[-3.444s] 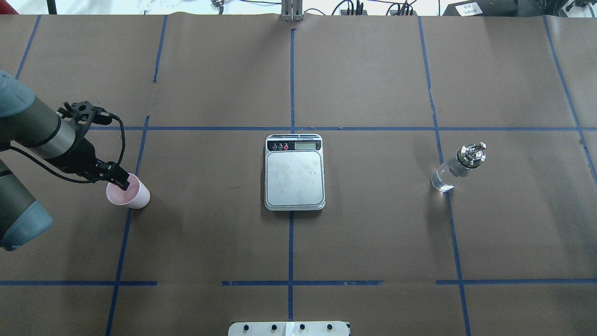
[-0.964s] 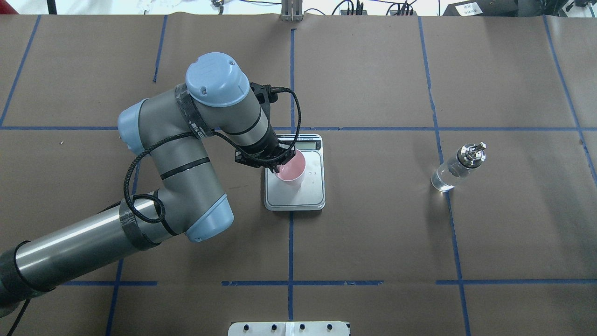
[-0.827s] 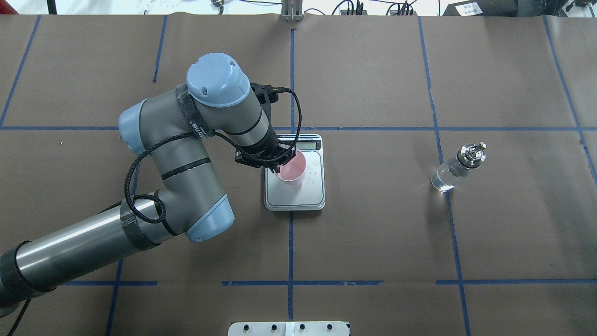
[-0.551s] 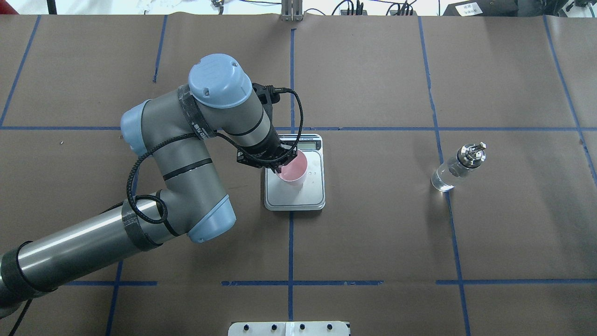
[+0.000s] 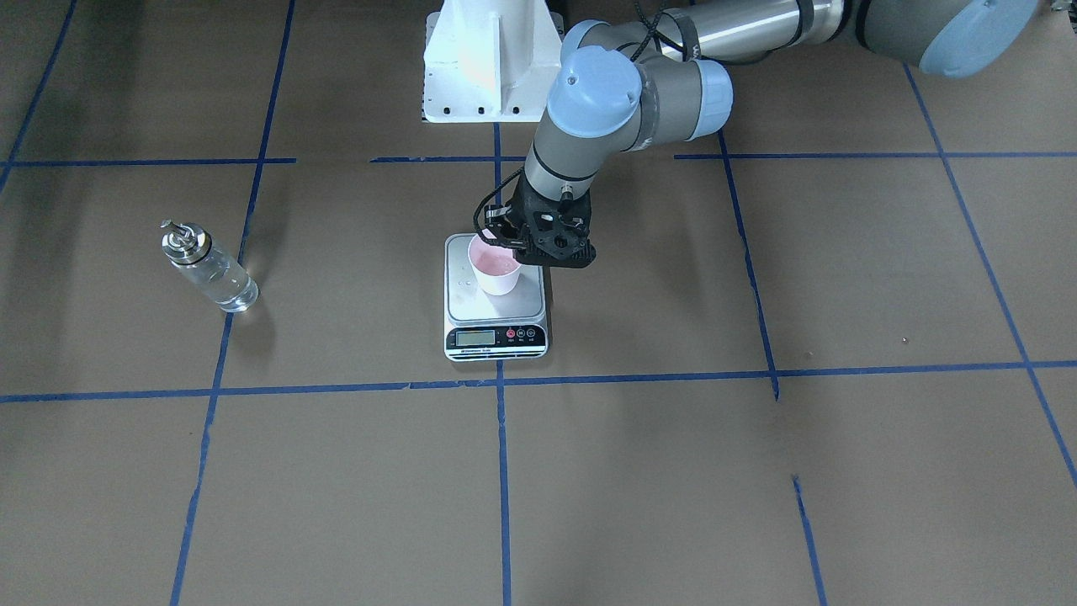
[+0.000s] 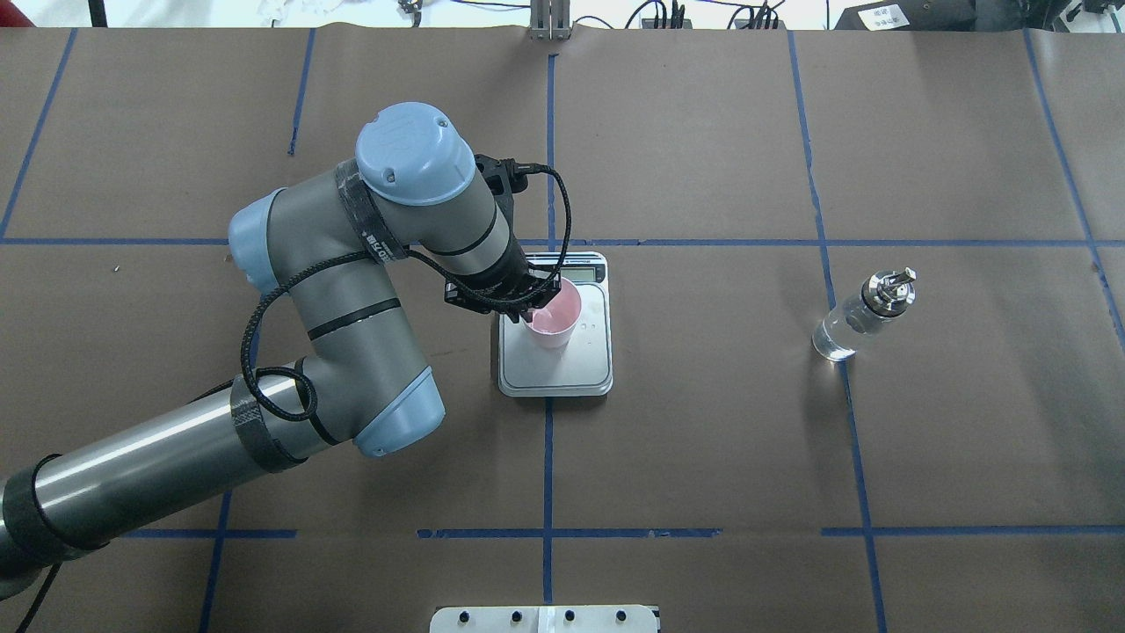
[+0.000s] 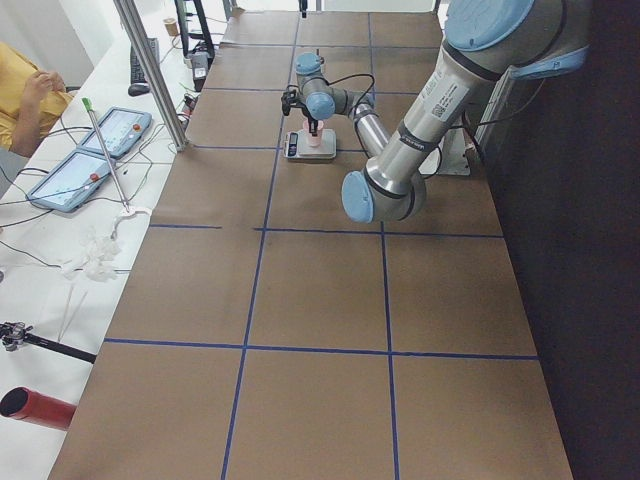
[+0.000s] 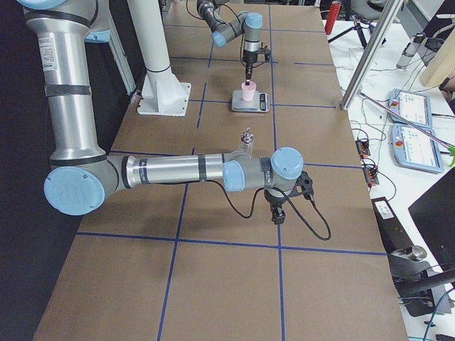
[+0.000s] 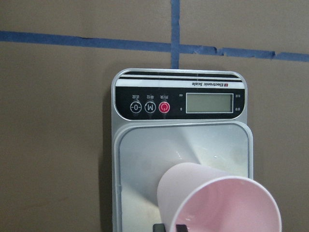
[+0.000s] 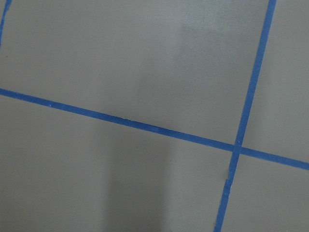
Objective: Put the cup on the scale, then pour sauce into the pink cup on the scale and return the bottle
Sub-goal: 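Lower the pink cup onto the scale and open the left gripper, then raise the left gripper from the cup while the right gripper reaches the bottle, then close the right gripper around the glass sauce bottle, then lift the glass bottle with the right gripper and carry it toward the cup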
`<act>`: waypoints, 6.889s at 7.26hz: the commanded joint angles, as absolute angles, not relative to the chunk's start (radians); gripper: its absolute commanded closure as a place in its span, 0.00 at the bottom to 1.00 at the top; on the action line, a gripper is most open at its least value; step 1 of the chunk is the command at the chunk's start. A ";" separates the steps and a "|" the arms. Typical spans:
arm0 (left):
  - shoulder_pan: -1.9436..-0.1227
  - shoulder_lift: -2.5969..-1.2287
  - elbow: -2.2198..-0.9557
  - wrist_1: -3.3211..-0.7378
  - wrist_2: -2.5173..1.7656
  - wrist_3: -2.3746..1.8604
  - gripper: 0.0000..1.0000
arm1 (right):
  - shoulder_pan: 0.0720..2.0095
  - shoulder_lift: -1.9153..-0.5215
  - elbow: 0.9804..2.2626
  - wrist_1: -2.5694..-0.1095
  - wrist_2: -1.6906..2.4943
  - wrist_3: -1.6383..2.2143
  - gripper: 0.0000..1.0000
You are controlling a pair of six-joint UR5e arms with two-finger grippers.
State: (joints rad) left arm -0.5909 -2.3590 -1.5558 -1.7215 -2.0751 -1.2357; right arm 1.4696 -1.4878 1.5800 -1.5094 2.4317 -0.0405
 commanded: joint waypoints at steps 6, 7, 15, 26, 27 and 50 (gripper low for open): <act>-0.713 -2.344 -1.751 -1.741 -2.079 -1.241 0.47 | 1.255 -1.579 1.820 -1.114 2.406 0.603 0.00; -0.727 -2.307 -1.791 -1.744 -2.080 -1.241 0.47 | 1.223 -1.604 1.903 -1.079 2.401 0.743 0.00; -0.801 -2.146 -2.028 -1.741 -2.080 -1.235 0.43 | 0.569 -1.779 2.276 -1.084 1.603 1.302 0.00; -0.798 -2.111 -2.031 -1.744 -2.077 -1.230 0.43 | 0.201 -1.677 1.985 -1.072 0.760 1.417 0.04; -0.798 -2.111 -2.031 -1.744 -2.077 -1.230 0.43 | 0.199 -1.677 1.980 -1.072 0.743 1.417 0.06; -0.799 -2.111 -2.037 -1.741 -2.079 -1.235 0.42 | 0.202 -1.632 1.689 -0.625 0.566 1.224 0.33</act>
State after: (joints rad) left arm -0.7992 -2.1107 -2.0371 -1.7411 -2.0787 -1.2349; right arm 0.2015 -1.6333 1.7087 -0.6785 0.5695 1.2668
